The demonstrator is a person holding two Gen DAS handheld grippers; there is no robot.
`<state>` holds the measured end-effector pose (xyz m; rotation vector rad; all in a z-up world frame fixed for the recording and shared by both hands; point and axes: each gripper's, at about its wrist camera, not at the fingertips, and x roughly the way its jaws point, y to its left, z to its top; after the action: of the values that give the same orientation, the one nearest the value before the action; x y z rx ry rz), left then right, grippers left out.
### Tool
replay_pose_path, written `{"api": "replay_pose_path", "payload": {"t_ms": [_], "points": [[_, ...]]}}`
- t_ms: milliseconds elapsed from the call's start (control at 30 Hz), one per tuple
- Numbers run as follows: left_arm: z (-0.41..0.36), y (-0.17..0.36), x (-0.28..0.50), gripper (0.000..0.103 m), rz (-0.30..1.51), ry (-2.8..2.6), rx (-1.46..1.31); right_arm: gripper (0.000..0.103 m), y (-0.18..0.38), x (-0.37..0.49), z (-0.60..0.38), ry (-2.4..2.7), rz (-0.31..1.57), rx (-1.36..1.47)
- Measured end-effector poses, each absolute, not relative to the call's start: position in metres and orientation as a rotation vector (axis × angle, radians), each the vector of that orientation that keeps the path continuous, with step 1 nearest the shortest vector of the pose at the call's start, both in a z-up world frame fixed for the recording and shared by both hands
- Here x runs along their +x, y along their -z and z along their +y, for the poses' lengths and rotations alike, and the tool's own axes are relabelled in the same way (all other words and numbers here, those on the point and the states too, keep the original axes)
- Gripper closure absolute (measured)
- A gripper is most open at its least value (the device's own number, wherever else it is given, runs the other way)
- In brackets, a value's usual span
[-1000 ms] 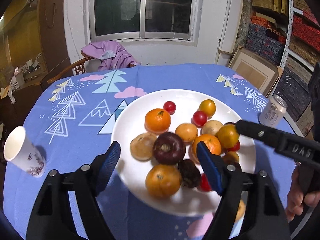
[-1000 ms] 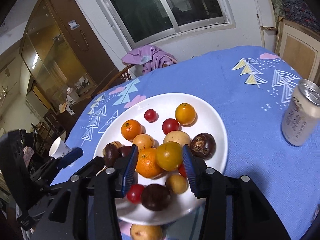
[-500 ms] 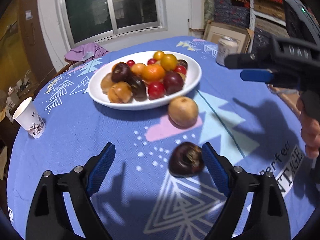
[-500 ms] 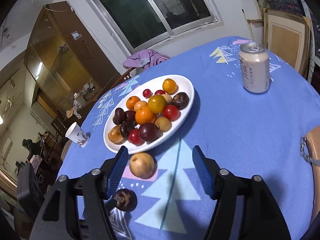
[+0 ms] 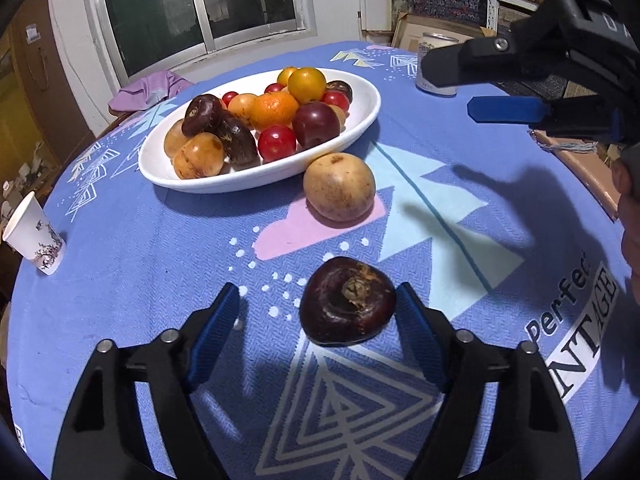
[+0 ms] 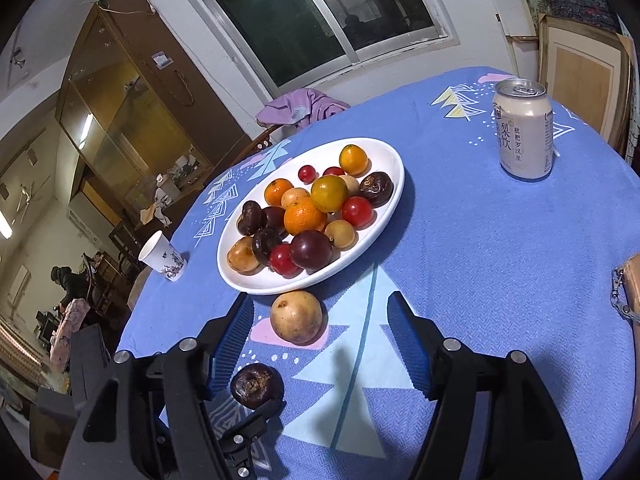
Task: Organize fruits
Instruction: 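Grasp the last mangosteen with the left tool while the right tool grasps the tan pear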
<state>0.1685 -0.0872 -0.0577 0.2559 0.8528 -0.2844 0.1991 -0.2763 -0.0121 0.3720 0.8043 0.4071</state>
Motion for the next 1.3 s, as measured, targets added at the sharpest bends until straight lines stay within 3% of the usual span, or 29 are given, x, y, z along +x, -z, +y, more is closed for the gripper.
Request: {"api": "replay_pose_path", "payload": {"t_ms": [200,667,967,1200,1300], "points": [[-0.087,0.058,0.170,0.058,0.861,0.328,0.244,0.033,0.014,0.200,-0.273,-0.405,0.813,0.363],[0.008,0.043,0.175,0.059,0.819,0.114,0.129,0.033,0.026,0.188,-0.220,-0.429,0.811,0.112],[0.004,0.043,0.173,0.059,0.809,0.144,0.135,0.034,0.041,0.202,-0.176,-0.369,0.828,-0.043],[0.002,0.043,0.175,0.059,0.807,0.146,0.130,0.058,0.050,0.212,-0.172,-0.330,0.851,-0.067],[0.001,0.043,0.175,0.059,0.806,0.145,0.131,0.059,0.051,0.214,-0.178,-0.343,0.861,-0.029]]}}
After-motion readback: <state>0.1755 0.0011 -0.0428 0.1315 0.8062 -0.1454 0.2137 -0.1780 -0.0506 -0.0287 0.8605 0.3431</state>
